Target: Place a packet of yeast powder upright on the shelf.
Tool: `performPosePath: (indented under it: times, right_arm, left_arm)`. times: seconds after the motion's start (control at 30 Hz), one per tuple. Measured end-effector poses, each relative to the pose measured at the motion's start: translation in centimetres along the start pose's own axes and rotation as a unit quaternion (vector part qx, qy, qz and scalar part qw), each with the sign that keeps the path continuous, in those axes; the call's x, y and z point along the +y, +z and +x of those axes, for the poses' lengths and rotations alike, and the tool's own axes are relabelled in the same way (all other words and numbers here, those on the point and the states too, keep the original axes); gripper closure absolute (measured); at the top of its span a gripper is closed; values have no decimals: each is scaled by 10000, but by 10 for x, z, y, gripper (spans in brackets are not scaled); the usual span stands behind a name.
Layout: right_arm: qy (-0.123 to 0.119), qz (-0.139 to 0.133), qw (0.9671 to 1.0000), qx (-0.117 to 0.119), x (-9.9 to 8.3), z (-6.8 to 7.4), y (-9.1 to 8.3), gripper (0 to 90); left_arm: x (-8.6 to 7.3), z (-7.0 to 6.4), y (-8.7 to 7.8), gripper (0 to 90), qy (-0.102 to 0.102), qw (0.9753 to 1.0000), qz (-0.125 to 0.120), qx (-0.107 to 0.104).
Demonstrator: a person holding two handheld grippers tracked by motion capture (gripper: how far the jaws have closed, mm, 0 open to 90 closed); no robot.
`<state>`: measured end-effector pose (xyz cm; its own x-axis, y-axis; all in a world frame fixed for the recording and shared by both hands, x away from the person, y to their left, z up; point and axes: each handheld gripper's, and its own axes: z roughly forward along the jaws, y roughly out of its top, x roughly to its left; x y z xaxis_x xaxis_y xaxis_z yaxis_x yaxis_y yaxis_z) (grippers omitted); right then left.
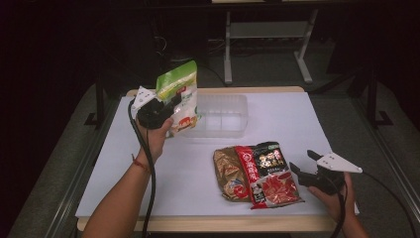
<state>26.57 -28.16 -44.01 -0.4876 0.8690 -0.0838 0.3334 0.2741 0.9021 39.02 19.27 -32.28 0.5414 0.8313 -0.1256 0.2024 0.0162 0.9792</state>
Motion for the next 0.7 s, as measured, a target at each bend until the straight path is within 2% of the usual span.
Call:
performPosePath:
  times: [0.1,0.17,0.33,0.43,0.5,0.7]
  right_arm:
    - [13,2,10000,-6,0,0,0,234]
    - [2,10,10000,5,-1,0,0,234]
    - [-9,-6,10000,4,-1,0,-1,234]
    - [28,-6,10000,12,-1,-1,-1,234]
    - [23,-2,10000,14,-2,-1,-1,234]
    - [7,0,10000,38,-1,-1,-1,234]
  left_arm:
    - [1,0,8,873,53,9999,34,117]
    - [2,1,16,873,-36,9999,58,147]
    - [5,3,36,873,-108,9993,64,360]
    - [4,2,46,873,-37,9988,18,487]
    - [2,3,53,873,-175,9986,18,497]
    - [-2,5,70,873,-173,9976,-18,663]
